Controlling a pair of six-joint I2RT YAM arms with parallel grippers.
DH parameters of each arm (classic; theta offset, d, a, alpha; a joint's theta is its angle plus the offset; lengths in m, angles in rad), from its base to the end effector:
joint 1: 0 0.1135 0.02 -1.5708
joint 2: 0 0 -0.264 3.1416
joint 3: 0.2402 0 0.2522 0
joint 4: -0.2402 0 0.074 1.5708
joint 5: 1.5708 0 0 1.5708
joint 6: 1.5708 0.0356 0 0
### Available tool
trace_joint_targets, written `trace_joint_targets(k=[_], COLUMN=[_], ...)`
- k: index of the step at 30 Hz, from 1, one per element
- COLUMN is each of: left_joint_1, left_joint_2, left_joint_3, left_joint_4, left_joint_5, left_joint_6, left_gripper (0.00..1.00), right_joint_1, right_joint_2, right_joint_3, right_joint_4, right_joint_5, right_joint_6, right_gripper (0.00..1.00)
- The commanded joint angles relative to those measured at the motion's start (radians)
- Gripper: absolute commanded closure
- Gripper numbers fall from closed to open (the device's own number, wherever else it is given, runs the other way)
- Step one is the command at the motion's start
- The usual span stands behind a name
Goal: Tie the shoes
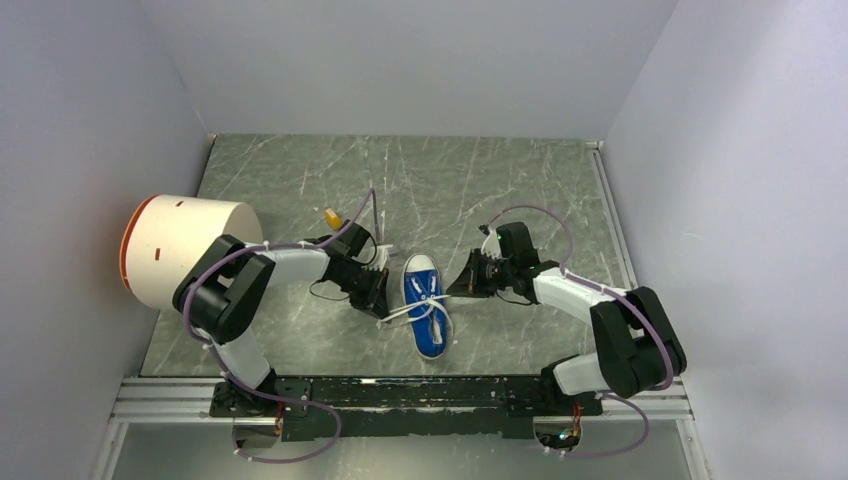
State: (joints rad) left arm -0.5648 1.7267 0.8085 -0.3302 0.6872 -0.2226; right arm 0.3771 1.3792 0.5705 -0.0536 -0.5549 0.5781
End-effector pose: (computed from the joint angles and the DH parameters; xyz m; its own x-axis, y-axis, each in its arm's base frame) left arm 0.2325 -0.1741 0.1198 -0.9102 0.3748 -0.1762 0.3923 0.6440 -0.6568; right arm 0.2256 0.1095 0.1577 -0.9365 0.1287 -0.3263 -0.1433 0.7089 0.6906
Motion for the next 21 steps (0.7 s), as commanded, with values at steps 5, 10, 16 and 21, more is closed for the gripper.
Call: trace_joint_targets(k=[5,10,16,21], left_joint_1=[0.016,0.017,0.017,0.02], left_joint_2=[-0.008,-0.03,-0.101,-0.232], left_joint_3=[-0.055,-0.055,-0.025,0.019], left_joint_4=[-0.14,-0.14,-0.149,-0.193], left_joint_5=[-0.178,-0.201,-0.195,-0.295], left_joint_6=[-0.015,-0.018,0.001,-0.005], left_gripper=[0.95,0.95,0.95,0.65], right_joint_1=[-0.134,-0.148,-0.149,-0.154], right_joint_2=[0.039,0.063,0.008,-0.094], right_joint_3=[-0.057,-0.055,-0.024,0.066], right_joint_4=[0.087,0.104,0.046,-0.177], right_joint_5=[0.052,0.017,0.028,0.121], right_joint_6=[-0.034,-0.049,-0.07,-0.151], right_gripper=[1.0,1.0,1.0,0.83])
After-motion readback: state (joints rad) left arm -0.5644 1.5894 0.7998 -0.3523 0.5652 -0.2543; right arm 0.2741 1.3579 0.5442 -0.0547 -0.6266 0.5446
